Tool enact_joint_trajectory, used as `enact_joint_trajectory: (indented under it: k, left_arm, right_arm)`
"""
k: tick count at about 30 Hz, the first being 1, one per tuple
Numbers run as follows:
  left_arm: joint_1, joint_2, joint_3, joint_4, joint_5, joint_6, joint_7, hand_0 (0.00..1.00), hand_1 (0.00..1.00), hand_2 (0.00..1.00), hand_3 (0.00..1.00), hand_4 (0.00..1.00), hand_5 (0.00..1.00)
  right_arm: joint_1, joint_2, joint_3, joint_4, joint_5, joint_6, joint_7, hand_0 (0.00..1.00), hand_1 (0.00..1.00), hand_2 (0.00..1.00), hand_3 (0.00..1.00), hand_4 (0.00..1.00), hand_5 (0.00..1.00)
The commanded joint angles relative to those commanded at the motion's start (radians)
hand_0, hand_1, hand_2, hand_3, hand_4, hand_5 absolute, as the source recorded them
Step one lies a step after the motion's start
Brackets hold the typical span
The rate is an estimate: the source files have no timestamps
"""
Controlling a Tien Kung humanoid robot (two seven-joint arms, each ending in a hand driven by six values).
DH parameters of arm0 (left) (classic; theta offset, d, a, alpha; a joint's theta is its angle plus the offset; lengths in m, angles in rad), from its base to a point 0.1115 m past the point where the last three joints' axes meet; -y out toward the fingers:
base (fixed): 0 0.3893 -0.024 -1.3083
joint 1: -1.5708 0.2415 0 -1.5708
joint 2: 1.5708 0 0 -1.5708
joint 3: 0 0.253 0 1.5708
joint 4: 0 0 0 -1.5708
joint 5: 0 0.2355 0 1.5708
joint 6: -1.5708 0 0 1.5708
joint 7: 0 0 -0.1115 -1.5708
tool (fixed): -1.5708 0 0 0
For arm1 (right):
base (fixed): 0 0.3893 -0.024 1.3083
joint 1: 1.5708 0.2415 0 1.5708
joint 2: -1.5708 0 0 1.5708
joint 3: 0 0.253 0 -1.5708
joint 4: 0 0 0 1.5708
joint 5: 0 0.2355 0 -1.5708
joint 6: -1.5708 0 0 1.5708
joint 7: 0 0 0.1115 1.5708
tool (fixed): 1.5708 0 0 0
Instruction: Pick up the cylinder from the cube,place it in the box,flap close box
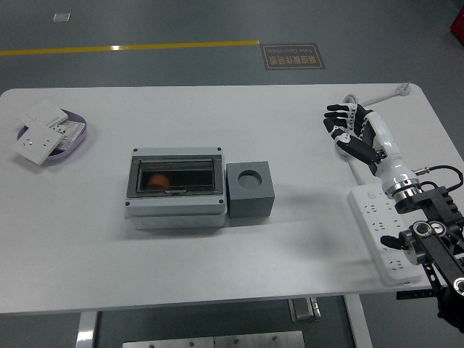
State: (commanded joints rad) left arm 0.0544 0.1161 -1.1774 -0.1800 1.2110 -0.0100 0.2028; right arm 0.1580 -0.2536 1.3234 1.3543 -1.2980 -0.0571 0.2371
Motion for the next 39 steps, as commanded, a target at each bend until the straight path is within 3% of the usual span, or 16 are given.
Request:
enact_joint_trajectory:
  k: [12,25,39]
  left_arm:
    - [0.011,-0.002,0.013,0.000,-0.008,-0.001,-0.002,0.601,0.579,0.591,0.582,0.641,0.202]
    - [0.010,0.001,0.023,0.000,-0.018,-0.001,-0.009,0.601,0.579,0.591,0.582,0.641,0.204]
    - [0.009,0.000,0.027,0.000,-0.023,-0.001,-0.008,0.601,0.579,0.590,0.582,0.641,0.203]
  right_arm:
    - [0.011,0.013,-0.014,-0.008,0.020,0.006,0.029,0.749,0.662,0.643,0.668,0.751,0.351]
    - [0.004,0.025,-0.016,-0.008,0.029,0.007,0.029,0.766,0.691,0.686,0.746,0.753,0.292]
    - [0.025,0.033,-0.045,-0.017,0.043,0.008,0.039,0.773,0.699,0.693,0.743,0.756,0.305]
